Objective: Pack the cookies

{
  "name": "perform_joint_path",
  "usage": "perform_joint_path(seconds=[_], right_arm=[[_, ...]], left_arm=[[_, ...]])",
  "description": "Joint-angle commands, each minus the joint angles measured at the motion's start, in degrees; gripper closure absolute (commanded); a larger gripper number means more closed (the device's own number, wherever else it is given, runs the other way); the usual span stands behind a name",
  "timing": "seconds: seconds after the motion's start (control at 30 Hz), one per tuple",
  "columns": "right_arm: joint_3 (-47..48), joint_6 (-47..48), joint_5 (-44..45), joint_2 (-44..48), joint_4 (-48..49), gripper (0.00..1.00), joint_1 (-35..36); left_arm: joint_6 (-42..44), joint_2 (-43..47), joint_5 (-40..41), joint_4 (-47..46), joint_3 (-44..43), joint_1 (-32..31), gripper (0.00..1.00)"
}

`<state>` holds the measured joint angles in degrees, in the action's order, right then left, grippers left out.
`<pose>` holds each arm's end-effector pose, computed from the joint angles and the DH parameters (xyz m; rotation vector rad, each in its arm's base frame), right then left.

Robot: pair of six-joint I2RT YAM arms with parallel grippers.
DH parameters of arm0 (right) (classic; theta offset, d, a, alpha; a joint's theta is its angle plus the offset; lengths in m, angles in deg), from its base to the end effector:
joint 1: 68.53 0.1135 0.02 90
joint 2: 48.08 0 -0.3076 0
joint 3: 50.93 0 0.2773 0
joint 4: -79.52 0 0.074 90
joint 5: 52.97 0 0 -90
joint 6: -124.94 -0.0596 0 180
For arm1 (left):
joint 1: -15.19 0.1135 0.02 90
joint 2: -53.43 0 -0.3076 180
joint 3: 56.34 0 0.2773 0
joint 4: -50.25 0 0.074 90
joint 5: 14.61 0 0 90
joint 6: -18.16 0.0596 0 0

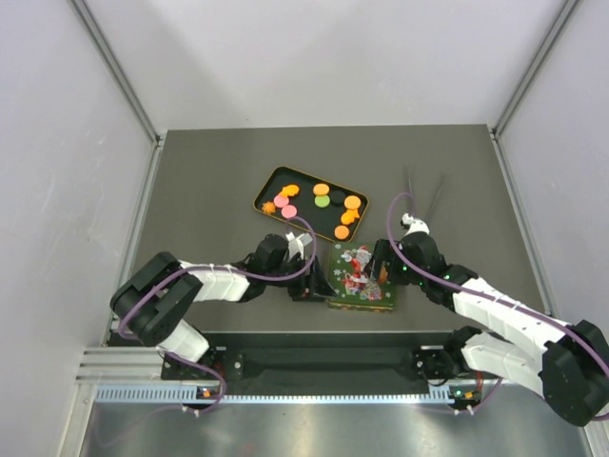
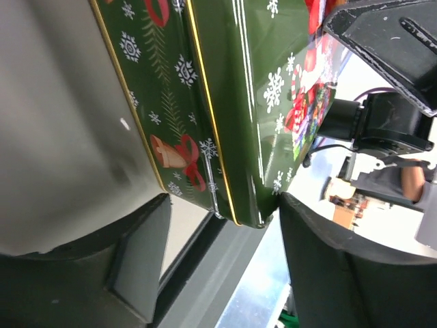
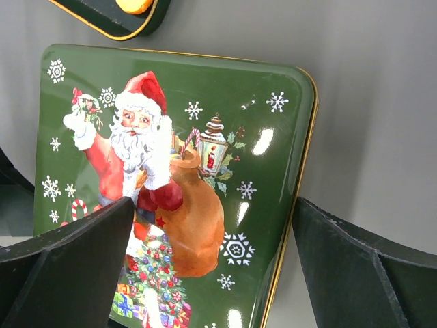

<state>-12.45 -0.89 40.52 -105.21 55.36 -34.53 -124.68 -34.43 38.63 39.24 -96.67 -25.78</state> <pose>0.1792 0.1165 0.1925 0.0697 2.3786 0.5354 0.1983 -0.2194 0.1439 0.1594 2.5559 -1.5026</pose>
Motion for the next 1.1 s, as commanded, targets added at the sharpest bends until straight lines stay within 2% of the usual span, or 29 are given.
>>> perform_joint_path(seconds=[0.0,0.57,0.93,1.07], right_arm=[[0.83,-0.11,-0.76,-0.53,0.94,0.04,0.37],[-0.14,-0.55,-1.11,-0.09,1.73,0.04,0.45],[-1.10,-0.55,-1.46,-0.27,2.34,0.04,0.54],[-1.89,-0.99,-2.17,-0.27,3.22,0.08,0.54]], left_arm=[[0.02,-1.18,0.10,-2.95,0.41,-0.25,0.33],[2.04,-5.40,5.90,2.06,0.24,-2.97,0.61],[2.30,-6.98,8.19,3.03,0.24,-3.59,0.73],[2.39,-6.72,8.80,3.82,0.06,-3.68,0.75]])
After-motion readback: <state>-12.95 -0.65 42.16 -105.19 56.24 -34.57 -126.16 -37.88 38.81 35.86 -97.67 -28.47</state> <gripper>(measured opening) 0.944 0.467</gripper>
